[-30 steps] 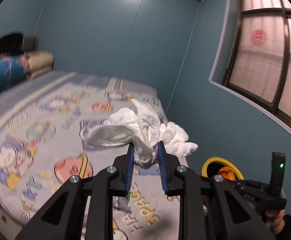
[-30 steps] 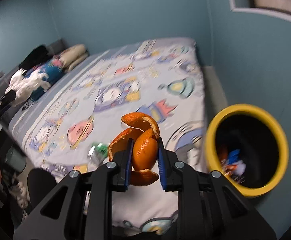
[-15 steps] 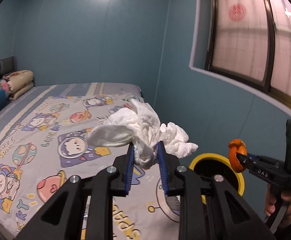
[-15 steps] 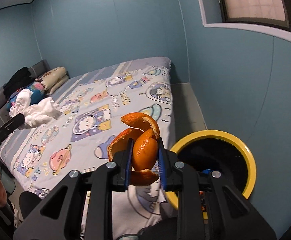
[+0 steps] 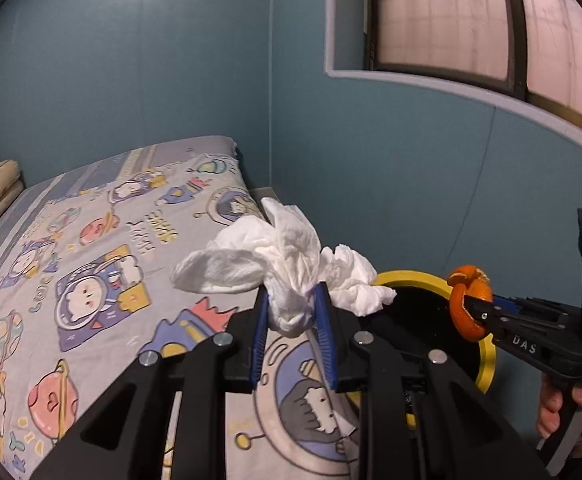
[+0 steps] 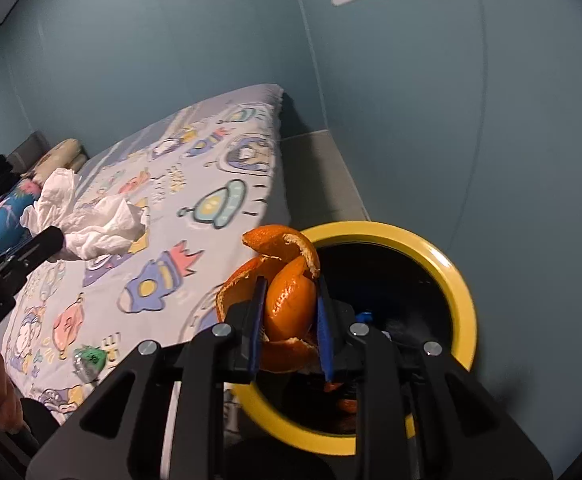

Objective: Collect trash

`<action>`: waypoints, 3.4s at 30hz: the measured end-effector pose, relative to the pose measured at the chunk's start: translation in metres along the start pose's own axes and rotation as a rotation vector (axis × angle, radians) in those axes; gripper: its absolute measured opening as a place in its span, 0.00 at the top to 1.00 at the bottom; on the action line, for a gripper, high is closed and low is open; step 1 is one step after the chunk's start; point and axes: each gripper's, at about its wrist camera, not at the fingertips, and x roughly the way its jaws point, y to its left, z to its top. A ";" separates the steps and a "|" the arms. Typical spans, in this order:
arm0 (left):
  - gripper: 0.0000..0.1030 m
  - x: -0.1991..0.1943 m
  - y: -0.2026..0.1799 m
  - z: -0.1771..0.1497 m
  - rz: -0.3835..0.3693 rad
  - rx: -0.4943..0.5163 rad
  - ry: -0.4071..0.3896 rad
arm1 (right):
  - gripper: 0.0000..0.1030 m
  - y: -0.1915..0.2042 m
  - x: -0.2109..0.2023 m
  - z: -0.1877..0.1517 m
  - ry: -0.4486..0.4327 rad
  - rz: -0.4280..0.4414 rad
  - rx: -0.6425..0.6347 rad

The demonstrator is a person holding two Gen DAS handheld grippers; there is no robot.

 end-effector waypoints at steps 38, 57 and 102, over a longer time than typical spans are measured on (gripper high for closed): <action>0.77 0.158 -0.083 -0.025 -0.141 0.022 0.213 | 0.77 -0.072 0.073 -0.019 0.157 -0.135 0.081; 0.10 0.128 -0.030 -0.020 -0.169 -0.139 0.129 | 0.18 -0.063 0.036 -0.008 0.040 -0.276 0.133; 0.08 -0.063 0.200 -0.063 0.393 -0.264 -0.395 | 0.08 0.233 0.007 -0.017 -0.547 -0.313 0.015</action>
